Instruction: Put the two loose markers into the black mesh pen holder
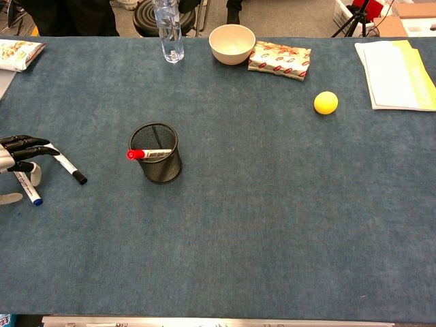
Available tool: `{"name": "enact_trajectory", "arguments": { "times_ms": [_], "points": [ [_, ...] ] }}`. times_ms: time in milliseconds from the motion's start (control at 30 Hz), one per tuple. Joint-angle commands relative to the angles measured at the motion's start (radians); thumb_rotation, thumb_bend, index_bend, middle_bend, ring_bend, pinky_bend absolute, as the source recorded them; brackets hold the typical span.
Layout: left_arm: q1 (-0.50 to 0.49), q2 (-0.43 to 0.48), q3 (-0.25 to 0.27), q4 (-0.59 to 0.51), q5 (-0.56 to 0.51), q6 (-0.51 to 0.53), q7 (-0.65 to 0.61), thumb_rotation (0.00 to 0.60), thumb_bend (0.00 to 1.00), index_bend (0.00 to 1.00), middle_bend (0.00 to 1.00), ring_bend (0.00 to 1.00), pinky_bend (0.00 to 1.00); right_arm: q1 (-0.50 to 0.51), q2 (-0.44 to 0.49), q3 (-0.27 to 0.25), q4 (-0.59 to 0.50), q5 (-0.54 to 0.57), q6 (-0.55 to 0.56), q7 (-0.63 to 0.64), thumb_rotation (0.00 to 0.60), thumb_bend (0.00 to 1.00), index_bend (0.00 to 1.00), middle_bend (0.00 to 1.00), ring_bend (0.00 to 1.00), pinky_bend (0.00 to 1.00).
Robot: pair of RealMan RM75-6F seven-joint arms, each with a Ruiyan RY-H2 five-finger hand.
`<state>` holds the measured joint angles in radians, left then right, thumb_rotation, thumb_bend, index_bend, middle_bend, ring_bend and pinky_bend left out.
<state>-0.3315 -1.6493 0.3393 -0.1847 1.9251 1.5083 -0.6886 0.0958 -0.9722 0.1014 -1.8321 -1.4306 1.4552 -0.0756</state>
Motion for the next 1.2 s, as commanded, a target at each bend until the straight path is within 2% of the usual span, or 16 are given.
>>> {"name": "enact_trajectory", "arguments": {
  "times_ms": [33, 1000, 1200],
  "points": [
    [0.002, -0.005, 0.002, 0.005, -0.002, -0.005, 0.002, 0.600, 0.25, 0.46, 0.11, 0.01, 0.10, 0.000, 0.001, 0.000, -0.002, 0.001, 0.000, -0.003, 0.600, 0.03, 0.14, 0.27, 0.14, 0.30],
    [-0.001, -0.025, 0.019, 0.016, -0.014, -0.040, 0.008, 0.600, 0.25, 0.57, 0.11, 0.01, 0.10, -0.013, 0.012, -0.004, -0.008, -0.002, 0.014, 0.006, 0.600, 0.03, 0.14, 0.27, 0.14, 0.30],
    [-0.002, -0.028, 0.021, 0.015, -0.015, -0.042, 0.014, 0.600, 0.25, 0.57, 0.11, 0.01, 0.10, -0.017, 0.016, -0.006, -0.010, -0.004, 0.018, 0.010, 0.600, 0.03, 0.14, 0.27, 0.14, 0.30]
  ]
}}
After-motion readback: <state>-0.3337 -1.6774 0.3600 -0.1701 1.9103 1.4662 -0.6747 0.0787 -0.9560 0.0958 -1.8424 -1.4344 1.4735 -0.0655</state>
